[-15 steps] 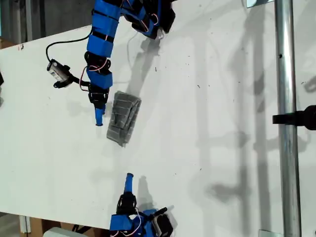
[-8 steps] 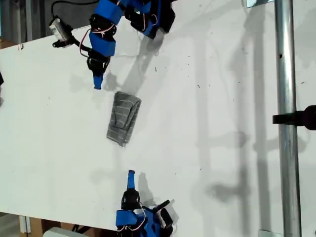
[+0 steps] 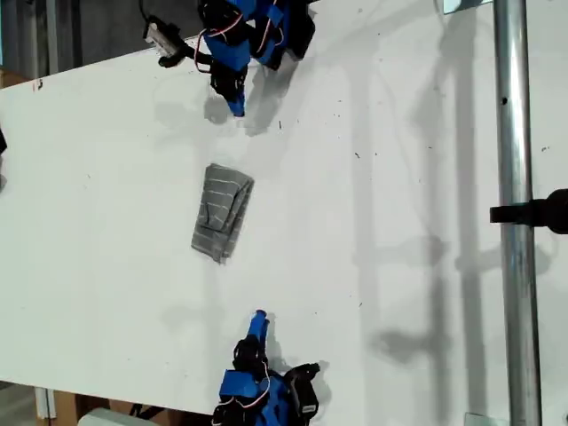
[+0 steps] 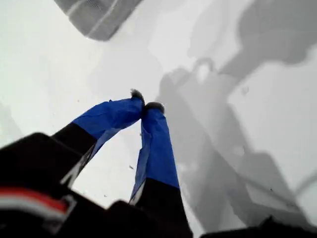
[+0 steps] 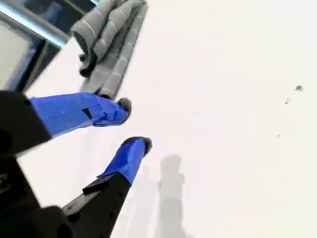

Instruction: Grasp corners of a towel and fold twice.

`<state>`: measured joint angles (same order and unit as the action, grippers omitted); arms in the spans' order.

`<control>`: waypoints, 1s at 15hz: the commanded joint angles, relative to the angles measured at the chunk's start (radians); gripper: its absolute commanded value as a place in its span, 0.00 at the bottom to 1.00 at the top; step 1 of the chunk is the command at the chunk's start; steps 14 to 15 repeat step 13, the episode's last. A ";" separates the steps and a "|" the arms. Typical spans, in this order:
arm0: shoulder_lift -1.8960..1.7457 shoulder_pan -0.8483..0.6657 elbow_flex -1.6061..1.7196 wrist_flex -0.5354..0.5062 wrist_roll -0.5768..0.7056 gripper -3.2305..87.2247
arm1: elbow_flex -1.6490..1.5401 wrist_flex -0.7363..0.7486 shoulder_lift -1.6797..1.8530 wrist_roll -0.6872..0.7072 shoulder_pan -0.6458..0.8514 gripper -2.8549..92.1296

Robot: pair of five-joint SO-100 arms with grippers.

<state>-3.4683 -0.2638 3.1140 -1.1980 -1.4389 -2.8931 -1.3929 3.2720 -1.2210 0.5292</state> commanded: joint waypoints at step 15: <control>-0.006 0.011 0.005 -0.089 0.497 0.15 | 0.006 -0.061 0.018 -0.034 -0.104 0.10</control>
